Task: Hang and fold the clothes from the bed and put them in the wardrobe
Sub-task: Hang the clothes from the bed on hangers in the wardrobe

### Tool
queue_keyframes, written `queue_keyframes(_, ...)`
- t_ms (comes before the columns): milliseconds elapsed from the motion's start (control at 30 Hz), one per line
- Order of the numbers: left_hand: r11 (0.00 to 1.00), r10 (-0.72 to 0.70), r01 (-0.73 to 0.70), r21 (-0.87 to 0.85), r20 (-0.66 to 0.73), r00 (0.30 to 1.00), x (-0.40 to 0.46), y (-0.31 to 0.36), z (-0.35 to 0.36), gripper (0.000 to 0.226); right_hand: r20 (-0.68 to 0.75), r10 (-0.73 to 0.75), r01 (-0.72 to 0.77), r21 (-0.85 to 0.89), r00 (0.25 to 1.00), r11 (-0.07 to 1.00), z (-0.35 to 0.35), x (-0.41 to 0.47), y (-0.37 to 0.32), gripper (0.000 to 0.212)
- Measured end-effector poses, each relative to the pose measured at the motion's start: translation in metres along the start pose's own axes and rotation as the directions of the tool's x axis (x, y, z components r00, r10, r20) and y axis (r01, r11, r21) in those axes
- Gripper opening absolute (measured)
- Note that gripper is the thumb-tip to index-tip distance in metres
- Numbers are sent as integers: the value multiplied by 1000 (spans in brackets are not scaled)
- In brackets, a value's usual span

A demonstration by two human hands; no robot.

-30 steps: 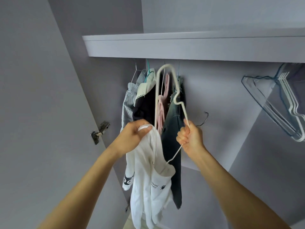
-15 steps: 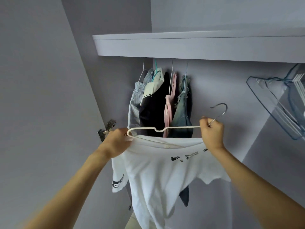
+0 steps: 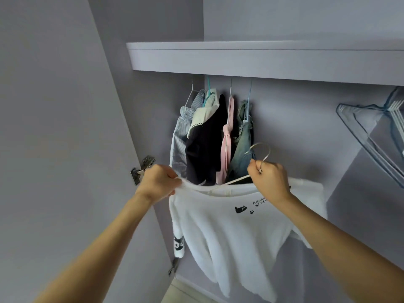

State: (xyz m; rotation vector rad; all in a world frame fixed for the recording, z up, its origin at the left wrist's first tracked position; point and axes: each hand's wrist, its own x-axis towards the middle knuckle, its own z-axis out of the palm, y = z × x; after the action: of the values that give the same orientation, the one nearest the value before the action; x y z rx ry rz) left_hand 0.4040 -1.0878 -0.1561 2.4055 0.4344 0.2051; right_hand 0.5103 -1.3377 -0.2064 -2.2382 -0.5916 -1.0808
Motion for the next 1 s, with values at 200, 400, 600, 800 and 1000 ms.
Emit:
queue_keyframes(200,995,-36,47,92,-115,993,4,2,-3,19,22,-51,52,-49,998,997,-3,10,-14,39)
queue_keyframes(400,978,-5,-7,209,56,998,2,-6,-9,19,81,43,-44,7,996,999,-3,7,-19,42)
queue_keyframes(600,990,140,-139,-16,62,988,-4,-3,-5,23,132,-56,50,53,990,997,9,-4,-34,42)
queue_keyframes(800,975,211,-201,-91,122,970,-5,-30,-6,31,213,176,-207,133,961,969,5,2,-28,48)
queue_keyframes(1000,917,397,-398,12,47,917,-5,-38,16,10,200,172,-204,152,965,967,-2,6,-37,50)
